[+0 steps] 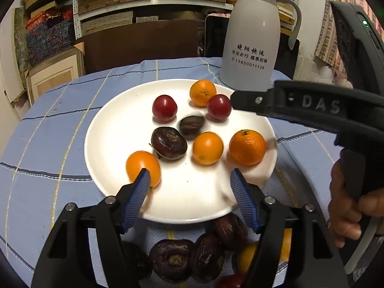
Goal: Organize fruits
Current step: 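Carry both fruits over the white plate and open both tools, then grasp a yellow-orange tomato with the right tool while the left tool grasps a dark brown fruit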
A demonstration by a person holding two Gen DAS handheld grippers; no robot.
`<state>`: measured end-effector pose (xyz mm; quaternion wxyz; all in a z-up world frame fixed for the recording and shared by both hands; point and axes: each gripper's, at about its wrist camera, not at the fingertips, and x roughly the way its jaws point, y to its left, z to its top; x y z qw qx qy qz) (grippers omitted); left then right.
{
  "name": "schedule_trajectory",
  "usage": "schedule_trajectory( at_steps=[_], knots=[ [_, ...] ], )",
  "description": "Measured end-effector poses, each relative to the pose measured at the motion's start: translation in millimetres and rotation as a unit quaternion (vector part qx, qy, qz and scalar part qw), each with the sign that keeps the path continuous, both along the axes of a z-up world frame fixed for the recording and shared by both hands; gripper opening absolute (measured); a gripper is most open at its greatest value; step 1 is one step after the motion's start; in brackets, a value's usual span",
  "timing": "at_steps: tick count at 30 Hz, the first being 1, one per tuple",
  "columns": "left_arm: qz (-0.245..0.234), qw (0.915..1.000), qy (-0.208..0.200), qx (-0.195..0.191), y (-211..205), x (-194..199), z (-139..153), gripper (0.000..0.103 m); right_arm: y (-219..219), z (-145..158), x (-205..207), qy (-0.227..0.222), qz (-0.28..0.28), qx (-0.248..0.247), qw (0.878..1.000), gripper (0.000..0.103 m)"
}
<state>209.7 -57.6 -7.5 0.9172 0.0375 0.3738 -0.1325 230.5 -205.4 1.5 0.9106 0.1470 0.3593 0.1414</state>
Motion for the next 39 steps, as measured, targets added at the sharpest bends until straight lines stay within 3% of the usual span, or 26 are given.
schedule_trajectory(
  at_steps=[8,11,17,27,34,39],
  knots=[
    [0.022,0.9983,-0.05,0.021,5.2,-26.6,19.6,0.074,0.6,14.5,-39.2,-0.026,0.004,-0.013,1.0,0.047],
    [0.035,0.996,-0.074,0.034,4.9,-40.0,27.4,0.086,-0.8,13.9,-57.8,-0.031,0.002,-0.015,0.999,0.047],
    [0.058,0.9922,-0.104,0.036,15.9,-71.2,37.3,0.094,-9.4,-4.3,-102.6,-0.029,-0.005,-0.028,0.999,0.053],
    [0.094,0.9915,-0.09,0.001,52.6,-114.4,31.8,0.098,-15.3,-24.4,-150.9,-0.019,-0.002,-0.044,0.999,0.068],
    [0.12,0.9882,-0.09,-0.033,75.4,-127.0,34.0,0.098,-0.6,-36.9,-158.2,-0.009,0.015,-0.08,0.997,0.069],
    [0.125,0.9877,-0.087,-0.035,77.3,-126.3,34.2,0.098,-0.8,-38.2,-157.4,-0.006,0.013,-0.082,0.997,0.069]
  ],
)
